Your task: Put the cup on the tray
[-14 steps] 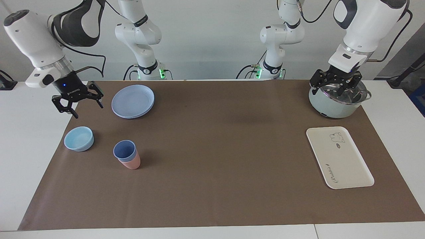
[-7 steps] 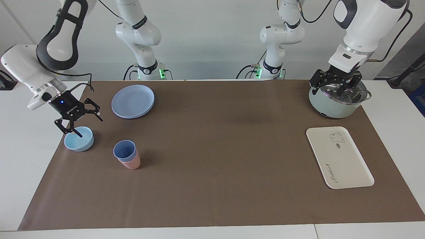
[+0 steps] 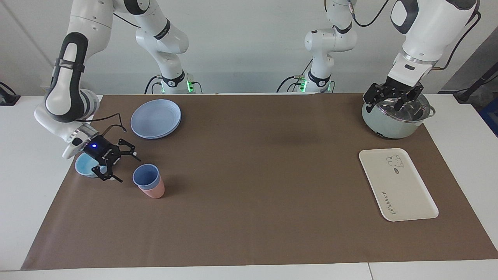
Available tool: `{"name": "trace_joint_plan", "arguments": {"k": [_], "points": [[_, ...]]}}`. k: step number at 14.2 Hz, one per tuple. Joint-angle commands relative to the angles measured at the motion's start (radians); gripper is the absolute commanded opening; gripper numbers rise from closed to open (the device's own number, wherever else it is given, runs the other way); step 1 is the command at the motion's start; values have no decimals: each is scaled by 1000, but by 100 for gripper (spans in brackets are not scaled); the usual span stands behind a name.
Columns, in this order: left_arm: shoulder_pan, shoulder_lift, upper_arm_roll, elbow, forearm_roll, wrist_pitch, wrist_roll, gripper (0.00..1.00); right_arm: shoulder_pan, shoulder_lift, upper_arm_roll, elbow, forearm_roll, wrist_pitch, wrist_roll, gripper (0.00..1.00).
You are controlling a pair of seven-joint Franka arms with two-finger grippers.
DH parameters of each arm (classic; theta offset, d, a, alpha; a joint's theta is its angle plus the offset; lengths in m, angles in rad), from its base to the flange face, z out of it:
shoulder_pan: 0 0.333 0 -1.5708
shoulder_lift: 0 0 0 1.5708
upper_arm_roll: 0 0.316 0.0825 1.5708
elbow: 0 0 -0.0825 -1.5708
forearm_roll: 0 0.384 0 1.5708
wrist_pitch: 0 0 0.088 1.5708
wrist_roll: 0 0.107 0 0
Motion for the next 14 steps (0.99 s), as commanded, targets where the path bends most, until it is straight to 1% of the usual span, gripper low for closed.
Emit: {"name": "trace_joint_plan", "arguments": {"k": [1, 4, 6, 9, 12, 14], "points": [[15, -24, -12, -25, 2, 20, -22, 100, 0, 18, 6, 13, 64, -19, -29, 100], [15, -24, -9, -26, 2, 20, -45, 100, 26, 61, 7, 27, 179, -10, -107, 100], [12, -24, -9, -26, 3, 17, -36, 100, 54, 73, 6, 27, 248, 13, -152, 100], [15, -28, -9, -28, 3, 3, -42, 100, 66, 78, 7, 27, 255, 35, -158, 100], [26, -28, -8, -29, 3, 1, -45, 100, 89, 78, 7, 25, 307, 53, -175, 100], [29, -28, -6, -29, 3, 1, -43, 100, 98, 79, 9, 24, 310, 67, -181, 100]]}}
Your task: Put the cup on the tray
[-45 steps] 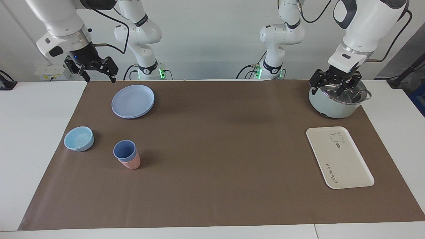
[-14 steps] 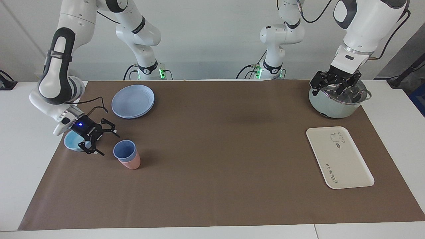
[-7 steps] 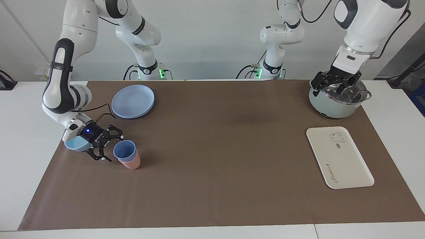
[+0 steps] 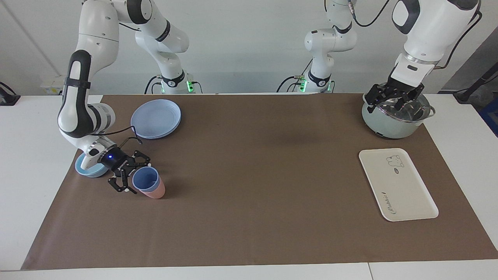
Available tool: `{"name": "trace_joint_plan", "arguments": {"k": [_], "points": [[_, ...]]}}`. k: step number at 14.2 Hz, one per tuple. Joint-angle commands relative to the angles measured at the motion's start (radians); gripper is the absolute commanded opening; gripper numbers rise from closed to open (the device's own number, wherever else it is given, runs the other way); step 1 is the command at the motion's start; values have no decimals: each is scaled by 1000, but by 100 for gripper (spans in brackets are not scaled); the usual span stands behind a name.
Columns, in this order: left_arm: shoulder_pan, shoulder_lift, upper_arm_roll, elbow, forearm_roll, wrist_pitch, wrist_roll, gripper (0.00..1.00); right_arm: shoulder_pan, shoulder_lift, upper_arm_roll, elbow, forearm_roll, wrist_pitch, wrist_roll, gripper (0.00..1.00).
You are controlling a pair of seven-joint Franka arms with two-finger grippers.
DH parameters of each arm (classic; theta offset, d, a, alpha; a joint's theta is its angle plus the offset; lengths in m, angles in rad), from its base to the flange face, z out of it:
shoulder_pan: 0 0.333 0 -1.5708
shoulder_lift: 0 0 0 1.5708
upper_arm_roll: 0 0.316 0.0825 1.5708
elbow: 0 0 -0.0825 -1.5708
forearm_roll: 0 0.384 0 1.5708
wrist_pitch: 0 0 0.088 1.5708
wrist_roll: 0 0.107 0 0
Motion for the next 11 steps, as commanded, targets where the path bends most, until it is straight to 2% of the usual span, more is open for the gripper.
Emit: {"name": "trace_joint_plan", "arguments": {"k": [1, 11], "points": [[18, -28, -8, -29, 4, 3, -9, 100, 11, 14, 3, 11, 35, 24, -31, 100], [17, -28, -10, -29, 4, 3, -11, 100, 48, 13, 3, -10, 76, 47, -74, 100]]}}
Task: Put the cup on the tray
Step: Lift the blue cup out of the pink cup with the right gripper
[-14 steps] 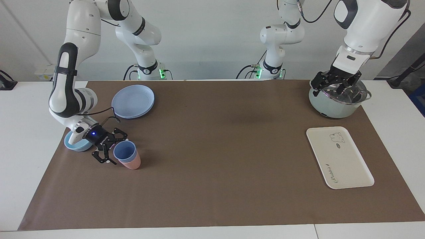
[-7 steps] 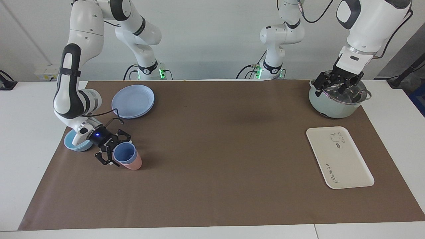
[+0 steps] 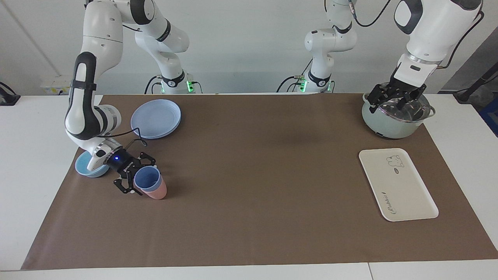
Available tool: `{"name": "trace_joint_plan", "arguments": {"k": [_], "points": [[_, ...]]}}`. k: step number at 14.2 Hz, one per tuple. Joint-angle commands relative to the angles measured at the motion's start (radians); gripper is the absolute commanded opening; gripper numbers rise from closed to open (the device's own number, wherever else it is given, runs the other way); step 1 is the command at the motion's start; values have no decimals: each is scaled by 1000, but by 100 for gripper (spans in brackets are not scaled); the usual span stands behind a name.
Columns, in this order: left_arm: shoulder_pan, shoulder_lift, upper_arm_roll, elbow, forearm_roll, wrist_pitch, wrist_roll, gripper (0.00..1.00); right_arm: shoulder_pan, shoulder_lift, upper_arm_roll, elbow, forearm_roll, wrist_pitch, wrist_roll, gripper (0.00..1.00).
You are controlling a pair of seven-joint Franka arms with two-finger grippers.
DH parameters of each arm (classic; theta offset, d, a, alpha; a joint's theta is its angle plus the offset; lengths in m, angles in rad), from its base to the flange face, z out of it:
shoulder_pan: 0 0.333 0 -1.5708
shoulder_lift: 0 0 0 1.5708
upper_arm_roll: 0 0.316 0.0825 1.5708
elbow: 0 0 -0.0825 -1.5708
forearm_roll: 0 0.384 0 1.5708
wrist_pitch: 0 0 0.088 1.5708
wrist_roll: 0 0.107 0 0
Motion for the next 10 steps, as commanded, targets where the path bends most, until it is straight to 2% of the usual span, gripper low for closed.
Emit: {"name": "trace_joint_plan", "arguments": {"k": [1, 4, 5, 6, 8, 10], "points": [[10, -28, -9, -30, 4, 3, -10, 100, 14, 5, 3, -7, 58, 24, -44, 100], [10, -29, -9, -32, 4, 0, -13, 100, 17, 5, 3, -7, 66, 30, -46, 98], [7, -29, -9, -32, 4, 0, -7, 100, 17, 5, 3, -7, 67, 31, -53, 90], [5, -29, -9, -32, 4, 0, -12, 100, 17, 5, 3, -7, 69, 33, -58, 70], [5, -29, -9, -32, 4, 4, -7, 100, 26, 5, 3, -5, 90, 42, -67, 0], [3, -29, -9, -32, 4, 1, -9, 100, 31, 4, 6, 4, 96, 45, -56, 0]]}}
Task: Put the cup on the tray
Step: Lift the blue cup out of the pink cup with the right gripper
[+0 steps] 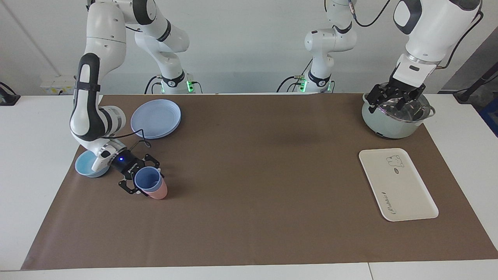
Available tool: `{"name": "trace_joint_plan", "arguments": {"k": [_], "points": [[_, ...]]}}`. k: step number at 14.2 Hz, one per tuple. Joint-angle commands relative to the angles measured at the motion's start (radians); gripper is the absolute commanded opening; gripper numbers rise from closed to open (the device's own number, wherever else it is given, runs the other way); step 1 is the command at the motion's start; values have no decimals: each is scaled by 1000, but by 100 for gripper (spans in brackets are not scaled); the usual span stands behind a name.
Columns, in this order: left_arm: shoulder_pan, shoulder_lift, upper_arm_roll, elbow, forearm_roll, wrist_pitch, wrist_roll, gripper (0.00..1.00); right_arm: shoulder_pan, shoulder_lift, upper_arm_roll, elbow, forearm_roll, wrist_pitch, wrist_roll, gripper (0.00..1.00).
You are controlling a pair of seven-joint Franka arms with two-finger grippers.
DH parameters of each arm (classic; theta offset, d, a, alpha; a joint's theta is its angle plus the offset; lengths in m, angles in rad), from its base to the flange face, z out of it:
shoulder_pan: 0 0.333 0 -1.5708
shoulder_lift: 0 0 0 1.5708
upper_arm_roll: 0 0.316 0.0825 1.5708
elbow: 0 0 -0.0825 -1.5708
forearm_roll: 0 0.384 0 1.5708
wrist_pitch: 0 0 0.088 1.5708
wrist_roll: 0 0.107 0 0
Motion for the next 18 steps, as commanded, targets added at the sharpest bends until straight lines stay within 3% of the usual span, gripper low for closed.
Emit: {"name": "trace_joint_plan", "arguments": {"k": [1, 4, 7, 12, 18], "points": [[2, -29, -7, -31, 4, 11, -17, 100, 11, -11, 10, 6, 40, 30, 5, 0], [-4, -29, -7, -33, 4, 16, -1, 100, 63, -106, 9, 8, -58, 107, 98, 0], [-6, -31, -13, -39, -9, 15, -8, 100, 117, -218, 10, 8, -346, 156, 359, 0], [7, -28, -9, -39, -283, 42, -66, 100, 238, -318, 12, 58, -763, 173, 828, 0], [-65, 0, -15, -56, -567, 235, -276, 100, 476, -329, 13, 137, -1126, 153, 1313, 0]]}}
